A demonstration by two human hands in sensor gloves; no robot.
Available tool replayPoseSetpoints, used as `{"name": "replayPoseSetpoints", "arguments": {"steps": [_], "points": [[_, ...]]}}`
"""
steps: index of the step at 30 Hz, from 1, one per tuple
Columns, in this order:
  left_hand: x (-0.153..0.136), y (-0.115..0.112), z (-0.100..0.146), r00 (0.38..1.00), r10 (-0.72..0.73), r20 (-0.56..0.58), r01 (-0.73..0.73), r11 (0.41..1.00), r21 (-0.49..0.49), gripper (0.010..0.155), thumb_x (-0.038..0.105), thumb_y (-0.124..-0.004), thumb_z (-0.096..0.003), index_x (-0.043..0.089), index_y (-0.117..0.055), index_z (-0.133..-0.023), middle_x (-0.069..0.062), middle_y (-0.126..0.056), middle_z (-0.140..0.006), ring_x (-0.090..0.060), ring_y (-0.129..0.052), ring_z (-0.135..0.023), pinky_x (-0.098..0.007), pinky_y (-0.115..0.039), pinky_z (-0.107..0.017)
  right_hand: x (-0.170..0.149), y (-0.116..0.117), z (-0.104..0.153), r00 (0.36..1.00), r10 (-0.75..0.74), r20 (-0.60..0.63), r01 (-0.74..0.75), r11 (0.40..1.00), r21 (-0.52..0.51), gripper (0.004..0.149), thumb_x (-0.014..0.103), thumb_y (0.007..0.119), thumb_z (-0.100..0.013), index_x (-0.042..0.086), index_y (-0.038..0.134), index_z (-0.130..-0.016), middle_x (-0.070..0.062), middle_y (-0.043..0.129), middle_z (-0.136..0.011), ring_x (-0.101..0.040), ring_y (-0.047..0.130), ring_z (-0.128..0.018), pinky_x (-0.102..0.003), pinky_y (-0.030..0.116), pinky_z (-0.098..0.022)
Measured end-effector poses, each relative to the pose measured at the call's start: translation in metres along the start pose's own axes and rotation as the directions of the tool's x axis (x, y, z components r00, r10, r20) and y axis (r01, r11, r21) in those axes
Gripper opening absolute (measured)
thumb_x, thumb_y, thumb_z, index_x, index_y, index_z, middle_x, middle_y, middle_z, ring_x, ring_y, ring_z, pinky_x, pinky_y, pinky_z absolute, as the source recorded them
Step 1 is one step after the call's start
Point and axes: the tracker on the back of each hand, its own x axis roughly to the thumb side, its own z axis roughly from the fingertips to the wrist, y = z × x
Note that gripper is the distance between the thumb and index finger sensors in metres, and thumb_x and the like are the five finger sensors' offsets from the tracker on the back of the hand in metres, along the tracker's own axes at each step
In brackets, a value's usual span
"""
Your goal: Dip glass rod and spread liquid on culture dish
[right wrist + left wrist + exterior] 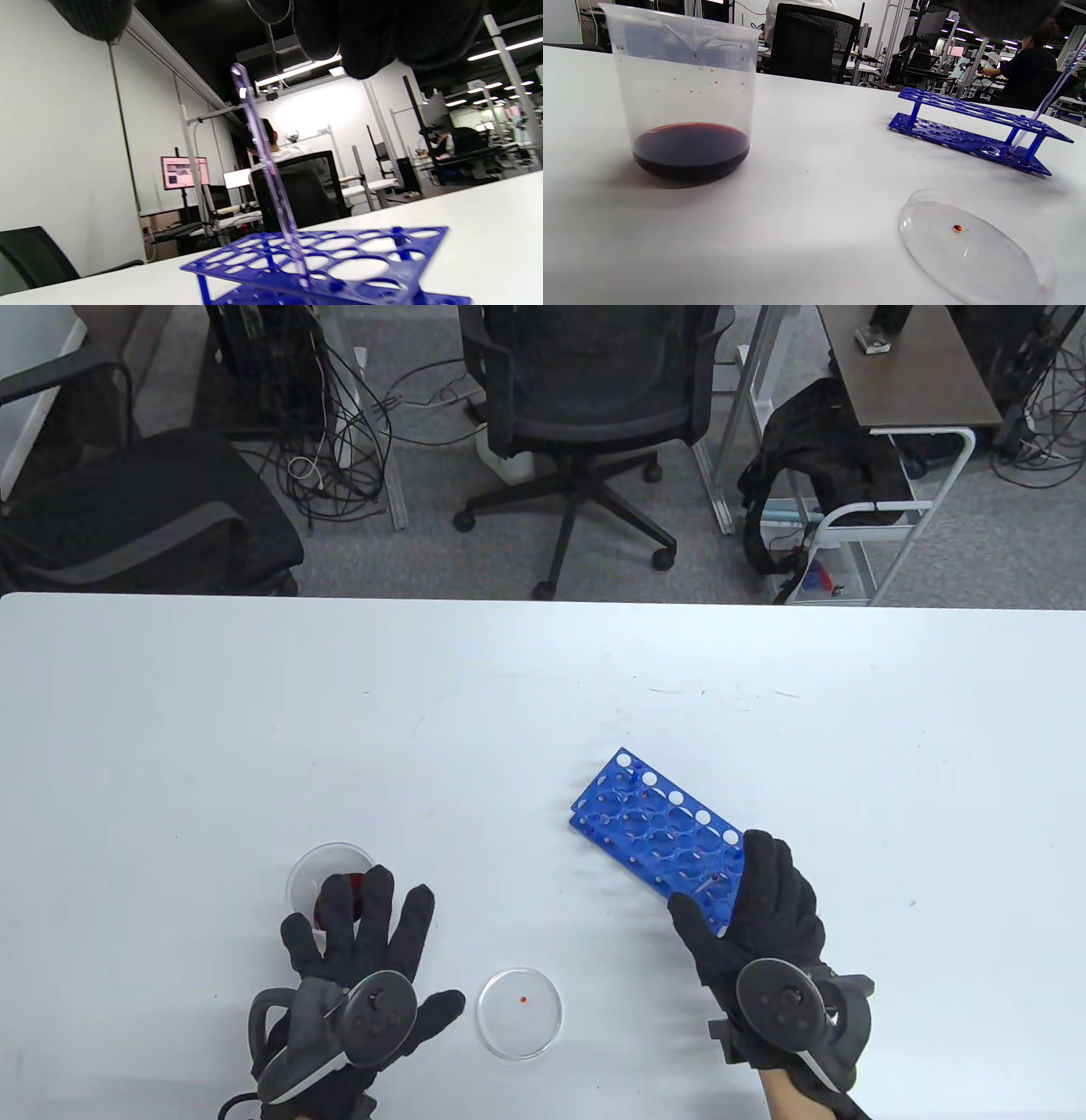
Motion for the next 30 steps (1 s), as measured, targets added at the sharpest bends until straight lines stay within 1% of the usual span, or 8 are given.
{"name": "replayPoseSetpoints", "arguments": {"steps": [3, 6, 9, 14, 17, 20, 23, 30], "points": [[0.0, -0.002, -0.002, 1.0, 0.002, 0.005, -0.002, 1.0, -0.021, 0.099, 0.078, -0.064, -0.045, 0.03, -0.017, -0.118, -0.018, -0.006, -0.121, -0.06, -0.009, -0.108, -0.084, -0.021, -0.068, 0.018, -0.006, 0.009, 0.996, -0.024, 0.087, 0.025, 1.0, -0.017, 0.104, 0.073, 0.06, -0.057, -0.001, 0.018, -0.117, -0.04, 0.031, -0.116, -0.066, 0.046, -0.098, -0.078, 0.054, -0.062], [0.002, -0.003, -0.003, 1.0, 0.006, 0.026, -0.005, 0.998, -0.062, 0.099, 0.079, -0.063, -0.0452, 0.031, -0.015, -0.117, -0.017, -0.004, -0.121, -0.06, -0.007, -0.108, -0.084, -0.02, -0.068, 0.038, -0.006, 0.019, 0.982, -0.07, 0.177, 0.067, 0.998, 0.022, 0.107, 0.074, 0.06, -0.056, -0.001, 0.016, -0.116, -0.043, 0.024, -0.114, -0.068, 0.037, -0.1, -0.082, 0.048, -0.063], [0.002, -0.004, -0.004, 1.0, -0.001, 0.027, 0.003, 0.998, -0.063, 0.1, 0.079, -0.063, -0.0451, 0.03, -0.014, -0.117, -0.017, -0.003, -0.12, -0.06, -0.007, -0.108, -0.084, -0.02, -0.068, 0.055, 0.004, 0.027, 0.963, -0.086, 0.257, 0.054, 0.99, 0.132, 0.108, 0.077, 0.06, -0.054, 0.002, 0.014, -0.117, -0.041, 0.019, -0.116, -0.069, 0.03, -0.101, -0.085, 0.043, -0.062], [0.004, -0.005, -0.004, 0.999, -0.002, 0.032, 0.005, 0.997, -0.082, 0.099, 0.079, -0.063, -0.0454, 0.031, -0.013, -0.116, -0.017, -0.003, -0.12, -0.06, -0.007, -0.108, -0.084, -0.02, -0.068, 0.07, 0.032, 0.035, 0.935, -0.029, 0.353, -0.092, 0.943, 0.321, 0.108, 0.08, 0.056, -0.052, 0.008, 0.007, -0.117, -0.036, 0.008, -0.116, -0.068, 0.013, -0.101, -0.09, 0.031, -0.059], [0.008, -0.007, -0.004, 0.999, -0.008, 0.04, 0.011, 0.996, -0.084, 0.099, 0.079, -0.063, -0.0452, 0.032, -0.012, -0.116, -0.017, -0.002, -0.12, -0.06, -0.007, -0.108, -0.084, -0.02, -0.068, 0.07, 0.052, 0.036, 0.928, 0.01, 0.372, -0.185, 0.879, 0.439, 0.109, 0.08, 0.054, -0.052, 0.008, 0.001, -0.115, -0.033, 0.0, -0.115, -0.067, 0.005, -0.099, -0.09, 0.025, -0.058], [0.012, -0.009, -0.005, 0.999, -0.016, 0.05, 0.02, 0.996, -0.092, 0.099, 0.079, -0.063, -0.0452, 0.032, -0.011, -0.115, -0.017, -0.002, -0.12, -0.06, -0.006, -0.108, -0.084, -0.02, -0.068, 0.067, 0.067, 0.035, 0.929, 0.035, 0.368, -0.229, 0.837, 0.498, 0.108, 0.08, 0.051, -0.052, 0.008, -0.001, -0.114, -0.033, -0.002, -0.114, -0.066, 0.003, -0.098, -0.09, 0.023, -0.058], [0.013, -0.011, -0.007, 0.998, -0.019, 0.052, 0.025, 0.994, -0.102, 0.099, 0.079, -0.063, -0.0452, 0.033, -0.011, -0.115, -0.016, -0.001, -0.12, -0.06, -0.006, -0.108, -0.084, -0.02, -0.068, 0.065, 0.073, 0.034, 0.933, 0.028, 0.359, -0.226, 0.822, 0.523, 0.108, 0.08, 0.051, -0.052, 0.008, -0.001, -0.114, -0.033, -0.002, -0.114, -0.066, 0.003, -0.097, -0.09, 0.022, -0.057], [0.012, -0.014, -0.008, 0.998, -0.03, 0.048, 0.036, 0.992, -0.122, 0.099, 0.079, -0.062, -0.0454, 0.033, -0.01, -0.115, -0.016, -0.001, -0.119, -0.06, -0.006, -0.108, -0.084, -0.02, -0.068, 0.066, 0.075, 0.039, 0.928, 0.022, 0.372, -0.233, 0.814, 0.533, 0.107, 0.079, 0.051, -0.053, 0.008, 0.001, -0.114, -0.033, 0.0, -0.114, -0.067, 0.004, -0.097, -0.09, 0.023, -0.057]]}}
